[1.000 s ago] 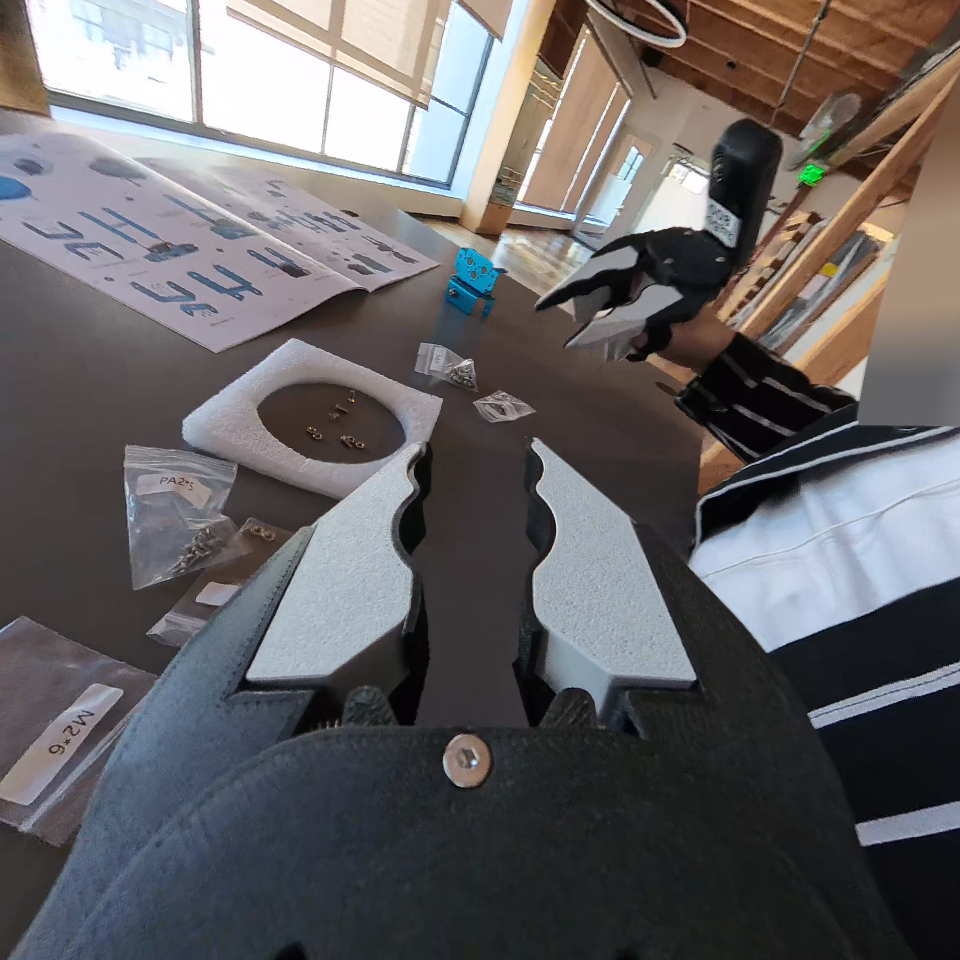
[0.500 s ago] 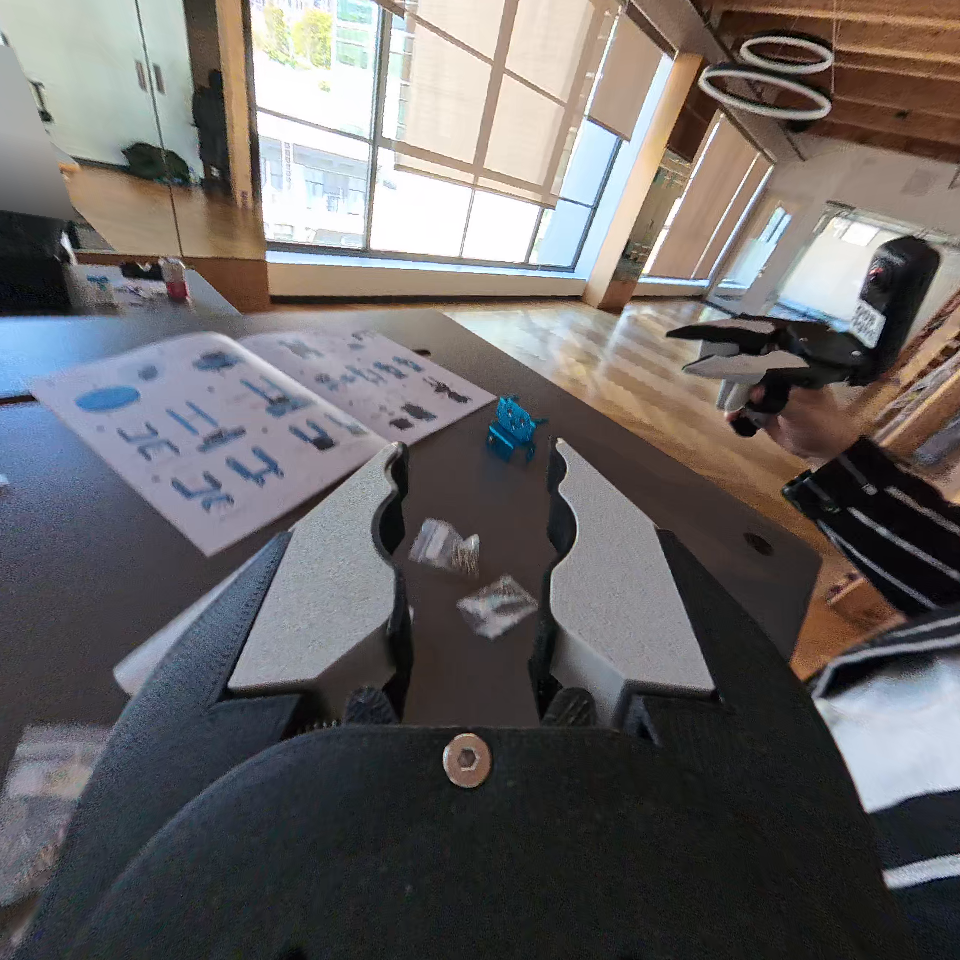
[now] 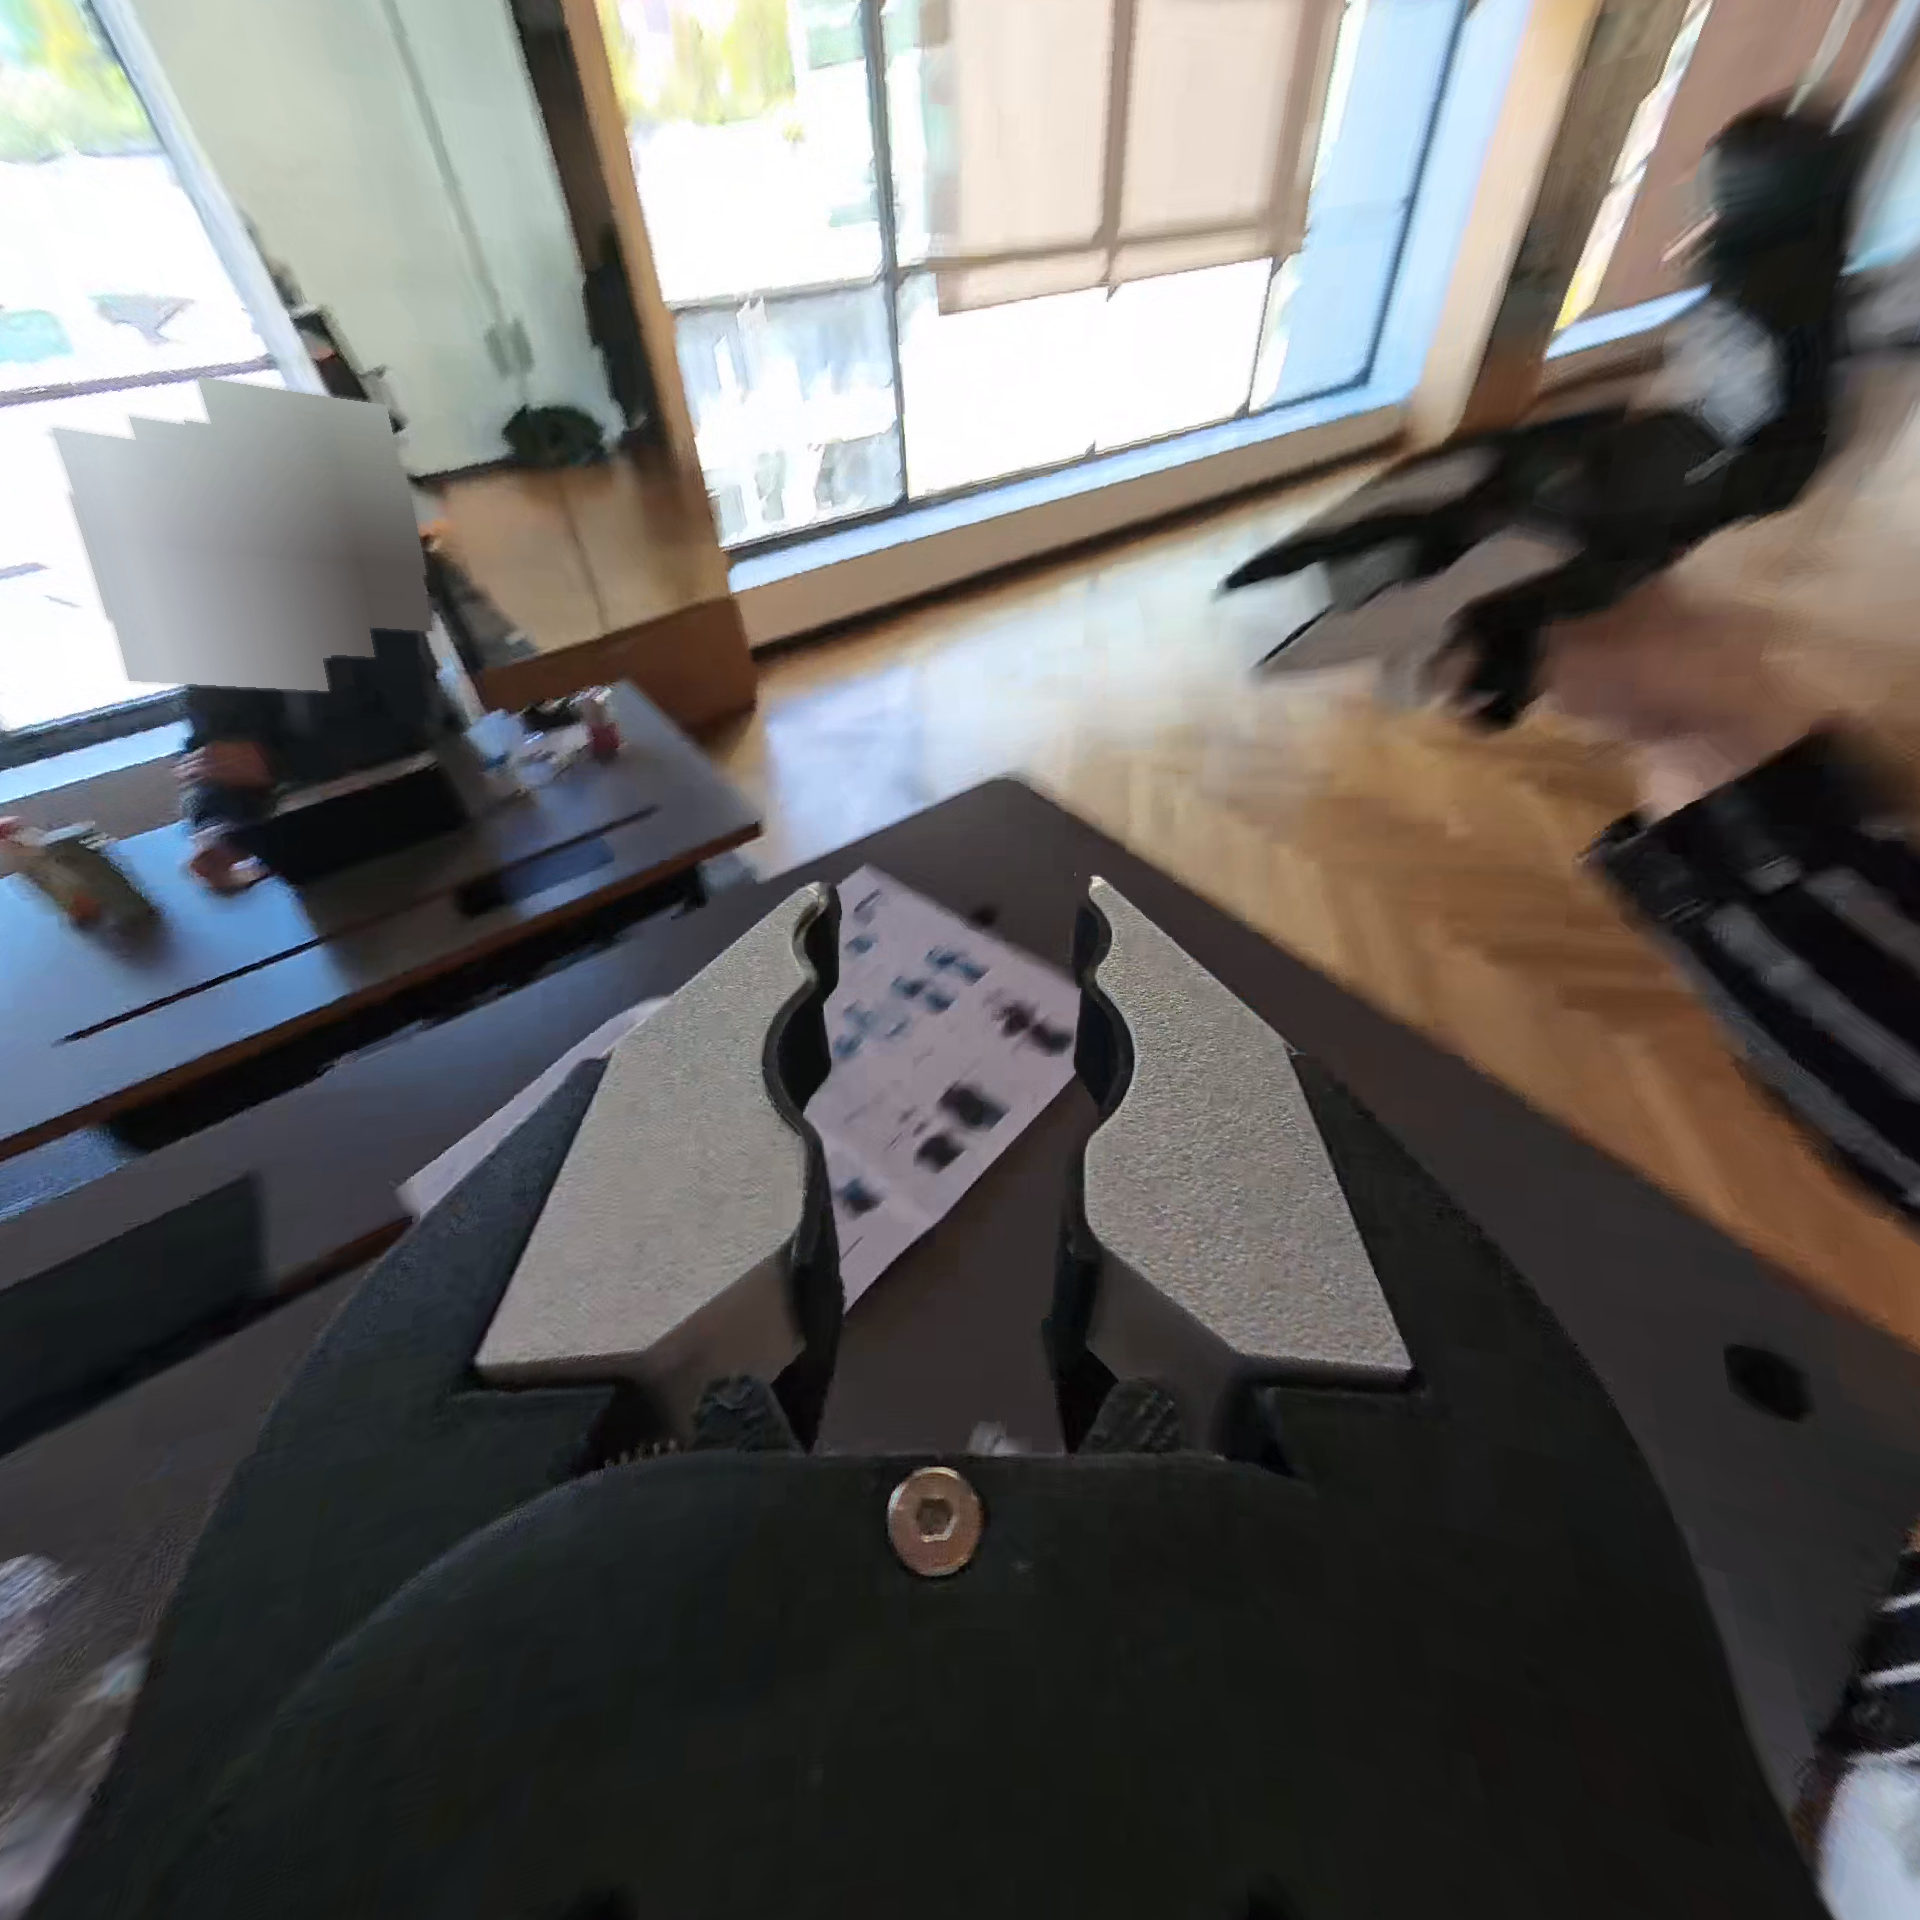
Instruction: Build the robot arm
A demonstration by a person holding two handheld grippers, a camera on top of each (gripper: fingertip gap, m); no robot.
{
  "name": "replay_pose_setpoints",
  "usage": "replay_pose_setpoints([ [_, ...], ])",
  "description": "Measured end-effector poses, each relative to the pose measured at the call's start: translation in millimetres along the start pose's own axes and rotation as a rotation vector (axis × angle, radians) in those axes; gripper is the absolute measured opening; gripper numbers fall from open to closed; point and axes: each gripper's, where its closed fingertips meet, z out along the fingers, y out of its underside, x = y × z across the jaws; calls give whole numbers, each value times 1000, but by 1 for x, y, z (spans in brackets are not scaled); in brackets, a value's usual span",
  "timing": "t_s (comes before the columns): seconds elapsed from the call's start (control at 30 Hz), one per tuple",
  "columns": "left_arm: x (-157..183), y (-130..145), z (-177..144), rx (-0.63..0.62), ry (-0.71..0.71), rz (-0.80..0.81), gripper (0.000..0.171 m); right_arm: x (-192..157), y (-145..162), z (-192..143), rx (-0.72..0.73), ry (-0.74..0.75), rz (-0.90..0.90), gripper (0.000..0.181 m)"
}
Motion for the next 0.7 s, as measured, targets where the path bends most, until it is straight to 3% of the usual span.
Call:
replay_pose_setpoints([
  [0.07, 7, -22, 9, 101, 71, -53, 44, 7, -5, 21, 34, -4, 26, 46],
  [0.13, 5, -33, 15, 188, 66, -61, 45, 5, -22, 30, 158, -14, 13, 33],
  [0.23, -14, -20, 20, 249, -43, -71, 45, -5, -38, 32, 334, -4, -25, 17],
  [0.37, -48, 2, 15, 313, -160, -167, 45, -1, -36, 39, 433, 116, -104, 1],
  [0.57, -86, 32, 2, 352, -240, -284, 37, 6, 11, 78, 281, 176, -204, 0],
  [0.7, -100, 46, -7, 289, -325, -275, 36, 21, 73, 100, -70, 160, -189, 0],
])
